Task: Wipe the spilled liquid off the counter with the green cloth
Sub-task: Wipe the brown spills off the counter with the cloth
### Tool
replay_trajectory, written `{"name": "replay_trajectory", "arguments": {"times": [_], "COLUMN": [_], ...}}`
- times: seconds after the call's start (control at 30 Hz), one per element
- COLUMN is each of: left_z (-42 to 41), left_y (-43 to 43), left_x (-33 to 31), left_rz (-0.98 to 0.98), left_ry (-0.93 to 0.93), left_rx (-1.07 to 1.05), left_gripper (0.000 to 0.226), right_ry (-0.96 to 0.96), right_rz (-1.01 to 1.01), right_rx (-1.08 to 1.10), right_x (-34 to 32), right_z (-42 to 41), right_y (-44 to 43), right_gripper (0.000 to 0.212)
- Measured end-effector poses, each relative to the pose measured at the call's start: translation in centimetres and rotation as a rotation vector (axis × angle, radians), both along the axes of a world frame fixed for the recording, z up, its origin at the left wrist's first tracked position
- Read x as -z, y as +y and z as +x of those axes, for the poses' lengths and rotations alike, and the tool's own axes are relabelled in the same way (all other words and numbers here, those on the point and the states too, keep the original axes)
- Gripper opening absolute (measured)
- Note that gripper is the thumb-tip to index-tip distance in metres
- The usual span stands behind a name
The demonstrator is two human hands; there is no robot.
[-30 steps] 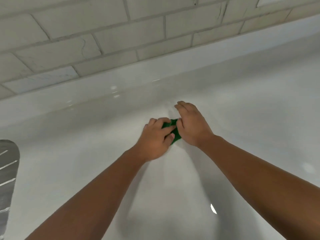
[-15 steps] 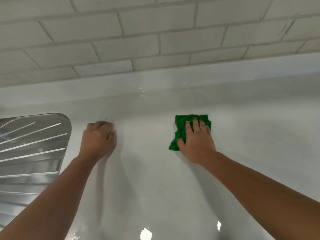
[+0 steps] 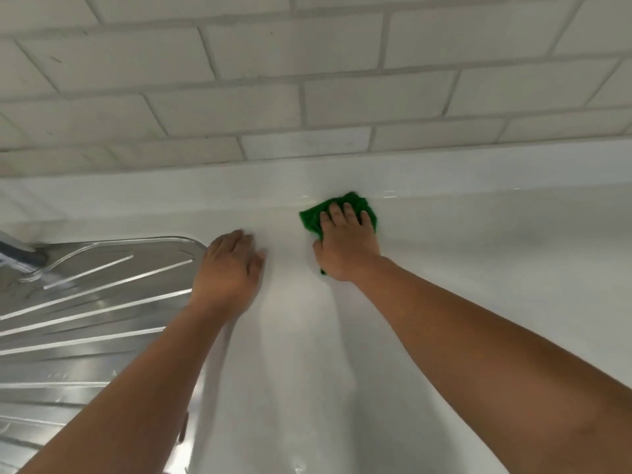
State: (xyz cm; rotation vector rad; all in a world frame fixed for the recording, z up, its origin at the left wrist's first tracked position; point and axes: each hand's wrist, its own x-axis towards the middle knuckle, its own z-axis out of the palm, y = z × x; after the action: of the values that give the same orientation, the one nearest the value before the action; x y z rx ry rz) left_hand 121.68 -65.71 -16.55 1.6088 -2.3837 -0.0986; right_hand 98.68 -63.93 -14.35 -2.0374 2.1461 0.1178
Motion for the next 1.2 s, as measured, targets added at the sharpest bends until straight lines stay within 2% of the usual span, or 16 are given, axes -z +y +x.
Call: {"name": "replay_trajectory", "arguments": {"times": [0.13, 0.23, 0.3, 0.4, 0.5, 0.63, 0.93, 1.1, 1.2], "left_z": [1.9, 2.5, 2.6, 2.0, 1.5, 1.7, 2.2, 2.6, 2.5], "left_y": [-0.8, -0.9, -1.3, -1.8, -2.2, -2.9, -3.0, -2.9, -2.7], "left_x": [-0.6, -1.0, -0.9, -0.9, -0.8, -0.9, -1.1, -1.3, -1.7], "left_rz": [0.002, -0.006, -0.013, 0.022, 0.038, 0.078, 0.126, 0.139, 0.153], "left_ry": [0.080, 0.123, 0.119, 0.100, 0.099, 0.107, 0.122, 0.125, 0.118], "left_rx": [-0.007, -0.009, 0.005, 0.023, 0.024, -0.041, -0.040, -0.085, -0.119], "left_gripper": [0.059, 0.058, 0.055, 0.055, 0.052, 0.036, 0.037, 0.037, 0.039], "right_ry": [-0.114, -0.129, -0.091, -0.005, 0.010, -0.068, -0.304, -0.421, -0.459], "right_rz": [-0.032, -0.055, -0.081, -0.071, 0.014, -0.085, -0.099, -0.096, -0.103], "right_rx": [-0.142, -0.189, -0.072, 0.260, 0.346, 0.129, -0.211, -0.326, -0.277], "right_x": [-0.2, -0.1, 0.0, 0.2, 0.2, 0.1, -0.4, -0.2, 0.2], "right_z": [4.9, 5.9, 5.1, 2.5, 2.3, 5.7, 8.4, 5.7, 1.9], "right_y": [-2.3, -2.2, -1.4, -0.1, -0.9, -2.8, -5.3, -2.0, 0.4], "right_gripper": [0.062, 0.059, 0.057, 0.062, 0.063, 0.059, 0.059, 0.056, 0.050]}}
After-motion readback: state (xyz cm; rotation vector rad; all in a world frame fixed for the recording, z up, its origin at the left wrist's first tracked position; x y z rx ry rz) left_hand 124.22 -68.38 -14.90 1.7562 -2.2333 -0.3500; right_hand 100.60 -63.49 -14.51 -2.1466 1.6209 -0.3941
